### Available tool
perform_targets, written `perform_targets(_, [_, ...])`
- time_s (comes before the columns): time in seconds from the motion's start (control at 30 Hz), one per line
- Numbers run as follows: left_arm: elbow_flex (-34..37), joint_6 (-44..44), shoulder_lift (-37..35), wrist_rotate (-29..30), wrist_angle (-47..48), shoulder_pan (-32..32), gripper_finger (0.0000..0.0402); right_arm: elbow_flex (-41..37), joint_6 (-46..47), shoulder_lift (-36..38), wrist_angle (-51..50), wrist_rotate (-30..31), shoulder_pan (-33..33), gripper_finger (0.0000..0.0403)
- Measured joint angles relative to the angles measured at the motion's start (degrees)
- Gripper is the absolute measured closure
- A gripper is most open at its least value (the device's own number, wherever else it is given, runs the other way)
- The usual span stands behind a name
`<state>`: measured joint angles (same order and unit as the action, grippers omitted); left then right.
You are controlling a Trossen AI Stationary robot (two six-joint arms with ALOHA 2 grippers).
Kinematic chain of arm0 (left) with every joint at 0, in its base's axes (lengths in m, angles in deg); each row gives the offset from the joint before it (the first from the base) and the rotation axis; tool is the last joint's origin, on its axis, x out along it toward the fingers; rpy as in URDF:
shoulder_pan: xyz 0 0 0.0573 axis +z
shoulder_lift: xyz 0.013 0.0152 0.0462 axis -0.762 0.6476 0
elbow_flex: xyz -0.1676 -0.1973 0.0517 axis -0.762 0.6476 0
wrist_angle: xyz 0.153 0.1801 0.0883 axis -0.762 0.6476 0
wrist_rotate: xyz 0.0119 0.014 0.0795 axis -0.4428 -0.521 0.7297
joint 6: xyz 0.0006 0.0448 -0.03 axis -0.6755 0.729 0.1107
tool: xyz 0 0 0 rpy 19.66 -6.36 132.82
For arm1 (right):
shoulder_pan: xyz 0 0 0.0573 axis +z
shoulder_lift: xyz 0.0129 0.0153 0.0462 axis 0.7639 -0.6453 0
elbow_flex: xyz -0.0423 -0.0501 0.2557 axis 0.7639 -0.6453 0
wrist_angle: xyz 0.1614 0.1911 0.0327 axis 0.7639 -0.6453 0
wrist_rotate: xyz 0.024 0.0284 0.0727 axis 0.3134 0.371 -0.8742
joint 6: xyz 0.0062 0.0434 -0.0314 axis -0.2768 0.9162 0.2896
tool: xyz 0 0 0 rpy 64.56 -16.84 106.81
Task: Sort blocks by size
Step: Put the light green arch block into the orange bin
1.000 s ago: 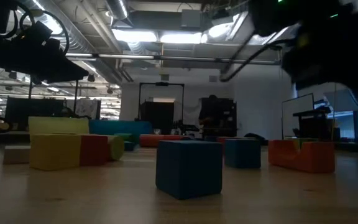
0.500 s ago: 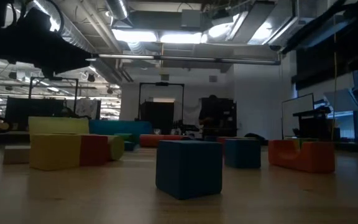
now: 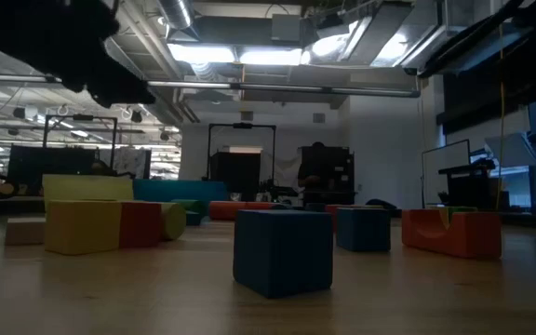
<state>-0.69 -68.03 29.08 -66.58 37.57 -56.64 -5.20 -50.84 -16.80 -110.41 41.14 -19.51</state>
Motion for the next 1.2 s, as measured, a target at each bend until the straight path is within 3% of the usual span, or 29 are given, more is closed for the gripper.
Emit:
perform_targets(0.17, [-3.26,0.05,13.81,-2.37,0.24,-2.64,0.0218,0.00,-0.50,1.91,-0.22,6.44,0.04,0.0221])
perform_targets(0.33, [-5.67,0.72,22.69,-2.66,0.43,-4.62,0.0218,0.00,-0.51,5.77,-0.22,15.28,0.04,0.0221])
perform_targets(0.53, [-7.17,0.23,27.48,-5.15,1.85,-6.28,0.0218,0.02,-0.91,10.88,0.97,27.43,-0.14,0.0221])
perform_targets(0.7, [-7.21,1.25,29.04,-5.06,5.38,-6.40,0.0218,0.02,-2.40,13.32,7.51,35.48,-2.58,0.0221])
perform_targets(0.83, [-7.23,1.42,30.23,-5.03,7.10,-6.35,0.0218,0.02,-8.02,13.30,15.25,37.74,-5.75,0.0221])
perform_targets(1.2, [-7.24,4.17,37.20,-5.01,6.58,-6.33,0.0222,0.04,-22.90,12.64,34.78,36.69,-14.58,0.0221])
